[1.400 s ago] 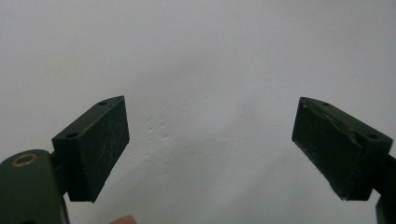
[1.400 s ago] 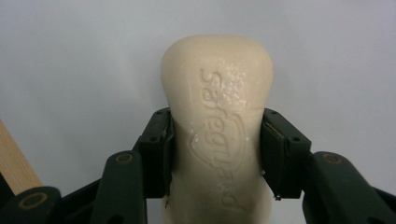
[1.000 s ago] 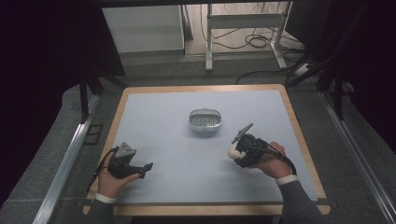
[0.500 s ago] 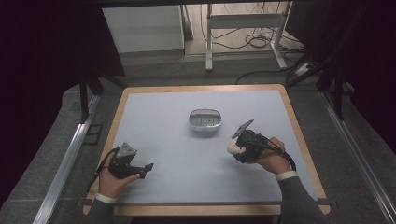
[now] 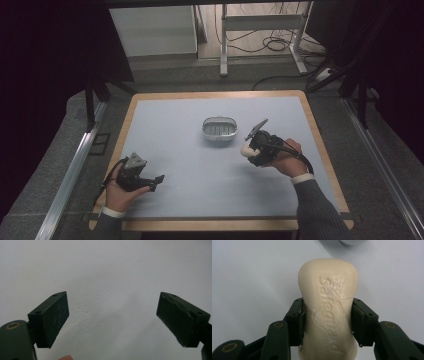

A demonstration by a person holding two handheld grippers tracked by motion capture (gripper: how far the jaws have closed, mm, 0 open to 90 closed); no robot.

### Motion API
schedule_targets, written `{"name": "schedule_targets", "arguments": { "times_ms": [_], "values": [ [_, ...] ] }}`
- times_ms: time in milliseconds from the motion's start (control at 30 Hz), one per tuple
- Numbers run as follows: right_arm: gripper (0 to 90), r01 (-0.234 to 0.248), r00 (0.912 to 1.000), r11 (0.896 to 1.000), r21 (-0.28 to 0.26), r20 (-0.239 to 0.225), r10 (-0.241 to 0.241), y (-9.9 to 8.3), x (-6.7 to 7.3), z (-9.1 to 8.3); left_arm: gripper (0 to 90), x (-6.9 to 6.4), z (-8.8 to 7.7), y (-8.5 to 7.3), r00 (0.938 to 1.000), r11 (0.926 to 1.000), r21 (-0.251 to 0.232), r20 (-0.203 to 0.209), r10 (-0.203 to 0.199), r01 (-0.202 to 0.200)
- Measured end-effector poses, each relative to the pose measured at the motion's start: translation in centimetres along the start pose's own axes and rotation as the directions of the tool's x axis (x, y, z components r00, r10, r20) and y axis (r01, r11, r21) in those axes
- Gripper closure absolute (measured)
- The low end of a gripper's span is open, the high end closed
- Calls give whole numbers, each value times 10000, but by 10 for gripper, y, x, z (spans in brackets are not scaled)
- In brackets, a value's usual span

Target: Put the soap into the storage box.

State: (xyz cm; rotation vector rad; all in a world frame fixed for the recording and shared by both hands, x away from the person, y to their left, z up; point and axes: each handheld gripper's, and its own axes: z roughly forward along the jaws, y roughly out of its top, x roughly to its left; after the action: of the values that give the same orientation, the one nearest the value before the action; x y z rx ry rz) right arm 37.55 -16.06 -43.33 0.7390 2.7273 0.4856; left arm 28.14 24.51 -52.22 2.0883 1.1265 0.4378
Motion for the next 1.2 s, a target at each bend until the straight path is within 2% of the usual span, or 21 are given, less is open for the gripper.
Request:
{"name": "schedule_targets", "arguments": {
  "times_ms": [100,433,767,1200],
  "values": [
    [494,169,9999,9997,-181,-8,-170,8,-3,1,114,0,0,0,10000,10000,-3,-1,5,-5],
    [494,259,9996,9992,-293,-92,-262,30,-12,7,114,0,1,0,10000,10000,-3,29,50,-50],
    [494,176,9997,9997,-169,-135,-179,34,-18,15,114,-1,1,0,10000,10000,-9,80,11,-10],
    [494,81,9999,9996,-257,-82,-84,44,-27,20,112,-1,2,0,9999,10000,-12,99,21,-21]
  ]
}}
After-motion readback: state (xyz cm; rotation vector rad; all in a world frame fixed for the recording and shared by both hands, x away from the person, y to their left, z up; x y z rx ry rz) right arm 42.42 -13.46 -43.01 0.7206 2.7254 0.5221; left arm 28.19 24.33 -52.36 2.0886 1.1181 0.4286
